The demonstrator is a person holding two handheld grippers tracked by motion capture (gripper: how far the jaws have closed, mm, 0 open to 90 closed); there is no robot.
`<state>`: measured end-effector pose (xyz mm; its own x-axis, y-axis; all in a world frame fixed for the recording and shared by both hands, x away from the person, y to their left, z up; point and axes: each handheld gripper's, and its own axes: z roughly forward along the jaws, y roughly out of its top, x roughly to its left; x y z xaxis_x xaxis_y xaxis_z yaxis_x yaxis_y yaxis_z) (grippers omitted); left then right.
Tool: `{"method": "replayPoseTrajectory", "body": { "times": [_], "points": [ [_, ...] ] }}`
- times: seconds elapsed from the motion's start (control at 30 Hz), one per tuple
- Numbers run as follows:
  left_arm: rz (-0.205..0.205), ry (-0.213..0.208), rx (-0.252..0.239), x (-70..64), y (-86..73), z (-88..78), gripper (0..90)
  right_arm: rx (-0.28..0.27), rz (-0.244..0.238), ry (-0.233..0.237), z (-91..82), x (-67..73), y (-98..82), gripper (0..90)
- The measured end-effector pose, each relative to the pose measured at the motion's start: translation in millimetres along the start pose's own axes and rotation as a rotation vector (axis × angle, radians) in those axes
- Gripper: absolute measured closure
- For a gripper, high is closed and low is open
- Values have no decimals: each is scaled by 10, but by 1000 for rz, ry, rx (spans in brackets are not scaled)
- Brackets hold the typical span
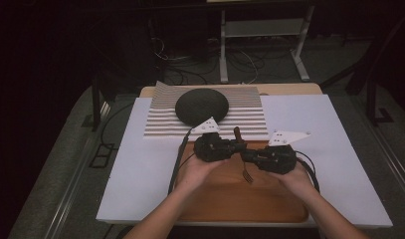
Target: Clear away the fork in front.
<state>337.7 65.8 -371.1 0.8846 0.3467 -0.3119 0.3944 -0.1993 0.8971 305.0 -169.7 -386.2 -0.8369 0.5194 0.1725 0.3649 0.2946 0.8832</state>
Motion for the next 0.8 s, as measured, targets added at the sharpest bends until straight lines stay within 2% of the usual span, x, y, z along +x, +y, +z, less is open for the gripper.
{"method": "replayPoseTrajectory", "body": {
  "times": [0.13,0.23,0.27,0.33,0.37,0.4,0.43,0.47,0.5,0.57,0.63,0.67,0.73,0.8],
  "points": [
    [26,-2,4,-14,26,-26,763,-8,-6,5,11,17,28,765],
    [46,0,22,-17,47,-42,771,-8,-2,15,17,12,34,727],
    [57,2,31,-18,56,-51,773,-4,5,26,19,1,31,668],
    [73,19,31,-18,78,-92,781,-11,17,4,13,-31,15,516],
    [73,19,31,-18,78,-92,787,-11,17,4,13,-31,15,516],
    [72,32,29,-9,90,-129,801,-4,28,-5,7,-67,-3,445],
    [72,32,29,-9,90,-129,811,-4,28,-5,7,-67,-3,445],
    [68,30,31,3,95,-146,812,11,34,-9,-2,-107,-30,355],
    [66,29,30,18,96,-169,812,11,34,-9,-2,-107,-30,355],
    [56,23,24,54,95,-218,811,9,36,-50,-31,-138,-68,319],
    [52,20,17,90,90,-283,809,17,53,-64,-73,-185,-115,250],
    [51,14,19,117,89,-358,807,25,54,-95,-132,-223,-173,203],
    [54,16,15,127,88,-403,807,29,45,-106,-166,-245,-205,178],
    [49,6,12,148,88,-487,806,32,59,-148,-287,-305,-303,150]
  ]
}}
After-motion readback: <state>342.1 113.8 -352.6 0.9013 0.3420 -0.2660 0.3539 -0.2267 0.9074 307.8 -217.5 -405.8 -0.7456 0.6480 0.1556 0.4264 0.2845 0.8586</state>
